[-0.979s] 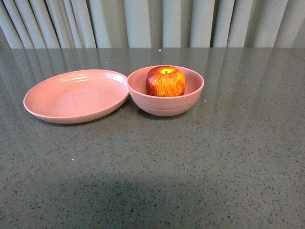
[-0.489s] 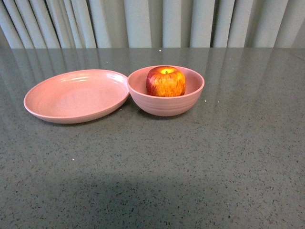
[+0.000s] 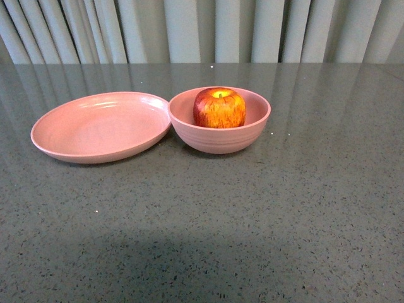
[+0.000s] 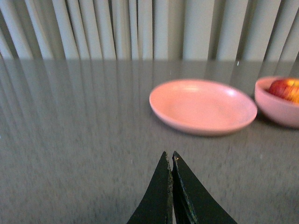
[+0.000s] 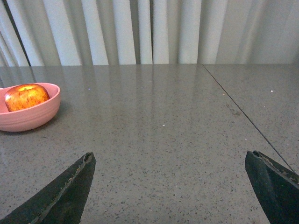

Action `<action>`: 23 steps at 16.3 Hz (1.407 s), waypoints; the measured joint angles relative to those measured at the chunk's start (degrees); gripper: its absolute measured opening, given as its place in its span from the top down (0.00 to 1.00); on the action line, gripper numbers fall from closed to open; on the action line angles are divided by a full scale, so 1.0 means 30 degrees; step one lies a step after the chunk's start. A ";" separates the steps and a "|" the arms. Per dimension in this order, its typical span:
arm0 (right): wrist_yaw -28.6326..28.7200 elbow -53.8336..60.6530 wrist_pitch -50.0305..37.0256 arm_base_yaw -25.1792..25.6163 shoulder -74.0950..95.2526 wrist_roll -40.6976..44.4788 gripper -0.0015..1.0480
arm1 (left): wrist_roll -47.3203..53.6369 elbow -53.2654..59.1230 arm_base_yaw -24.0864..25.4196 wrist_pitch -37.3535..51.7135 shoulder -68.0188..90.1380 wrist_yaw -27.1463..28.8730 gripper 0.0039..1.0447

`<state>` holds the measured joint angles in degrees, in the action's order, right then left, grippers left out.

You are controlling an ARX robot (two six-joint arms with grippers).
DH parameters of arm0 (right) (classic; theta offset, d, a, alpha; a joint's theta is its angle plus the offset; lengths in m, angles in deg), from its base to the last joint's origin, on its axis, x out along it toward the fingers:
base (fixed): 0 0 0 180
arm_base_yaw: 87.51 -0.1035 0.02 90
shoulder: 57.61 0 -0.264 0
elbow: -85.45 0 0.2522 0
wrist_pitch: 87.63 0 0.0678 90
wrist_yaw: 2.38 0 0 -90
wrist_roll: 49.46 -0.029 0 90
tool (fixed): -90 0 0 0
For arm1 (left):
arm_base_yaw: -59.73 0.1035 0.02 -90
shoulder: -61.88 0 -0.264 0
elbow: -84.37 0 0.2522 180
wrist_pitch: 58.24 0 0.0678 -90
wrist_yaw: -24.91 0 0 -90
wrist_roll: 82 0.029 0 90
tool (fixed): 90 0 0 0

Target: Move apple from plate to bowl

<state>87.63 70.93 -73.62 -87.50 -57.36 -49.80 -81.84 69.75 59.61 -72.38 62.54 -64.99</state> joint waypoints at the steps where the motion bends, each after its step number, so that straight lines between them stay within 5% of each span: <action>1: 0.0000 0.0000 0.0015 0.0000 0.0000 0.0000 0.06 | 0.0007 -0.0095 0.0000 0.0364 -0.0036 0.0044 0.99; 8: 0.0000 0.0000 0.0000 0.0000 0.0000 0.0000 0.06 | -0.0029 0.0007 0.0000 0.0051 -0.0044 -0.0029 0.93; 16: 0.0000 0.0000 0.0000 0.0000 -0.0007 0.0000 0.06 | -0.0029 0.0007 0.0000 0.0058 -0.0044 -0.0029 0.08; 23: 0.0000 0.0000 0.0000 0.0000 -0.0007 0.0000 0.06 | -0.0029 0.0000 0.0000 0.0058 -0.0044 -0.0029 0.06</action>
<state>87.63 70.93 -73.62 -87.50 -57.38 -49.80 -81.92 69.75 59.61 -72.21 62.41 -65.08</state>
